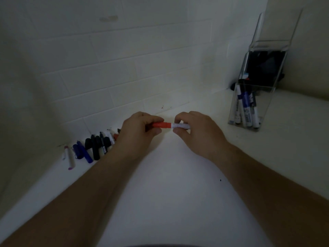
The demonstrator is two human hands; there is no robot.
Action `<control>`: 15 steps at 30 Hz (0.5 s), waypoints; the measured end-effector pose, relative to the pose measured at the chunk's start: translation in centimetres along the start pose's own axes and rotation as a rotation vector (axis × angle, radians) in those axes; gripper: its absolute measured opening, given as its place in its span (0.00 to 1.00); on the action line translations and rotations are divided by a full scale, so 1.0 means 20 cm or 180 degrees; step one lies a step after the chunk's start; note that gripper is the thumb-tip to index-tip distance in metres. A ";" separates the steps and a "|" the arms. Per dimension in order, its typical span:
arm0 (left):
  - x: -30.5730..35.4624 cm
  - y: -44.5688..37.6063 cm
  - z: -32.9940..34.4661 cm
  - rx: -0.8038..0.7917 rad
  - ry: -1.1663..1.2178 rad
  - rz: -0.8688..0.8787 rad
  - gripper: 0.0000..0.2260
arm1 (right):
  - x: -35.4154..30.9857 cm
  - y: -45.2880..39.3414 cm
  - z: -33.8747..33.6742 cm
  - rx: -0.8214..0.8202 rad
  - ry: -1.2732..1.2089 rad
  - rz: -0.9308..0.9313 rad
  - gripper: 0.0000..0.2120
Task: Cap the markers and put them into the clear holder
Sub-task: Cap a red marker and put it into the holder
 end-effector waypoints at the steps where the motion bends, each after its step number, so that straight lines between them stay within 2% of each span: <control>1: 0.01 0.00 0.00 -0.0020 0.0031 -0.0020 0.11 | 0.00 0.00 -0.01 0.0049 0.0107 -0.0026 0.07; 4: 0.03 0.00 -0.01 -0.0181 -0.0014 0.0053 0.08 | -0.01 -0.01 -0.04 0.0197 0.0338 -0.0089 0.09; 8: 0.03 0.02 0.00 -0.0530 -0.0006 -0.0031 0.07 | -0.02 -0.01 -0.05 0.0060 0.0392 -0.0247 0.14; 15: 0.03 0.04 -0.01 -0.0354 0.0020 0.0040 0.05 | -0.01 -0.01 -0.04 -0.0079 0.0212 -0.0347 0.16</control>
Point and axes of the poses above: each hand's wrist, its own y-axis away from the middle knuckle, its own z-axis out of the palm, x = y × z, the point moved 2 cm from there along -y, towards the middle knuckle, and after that the axes turned 14 degrees about y, right-handed, at the moved point
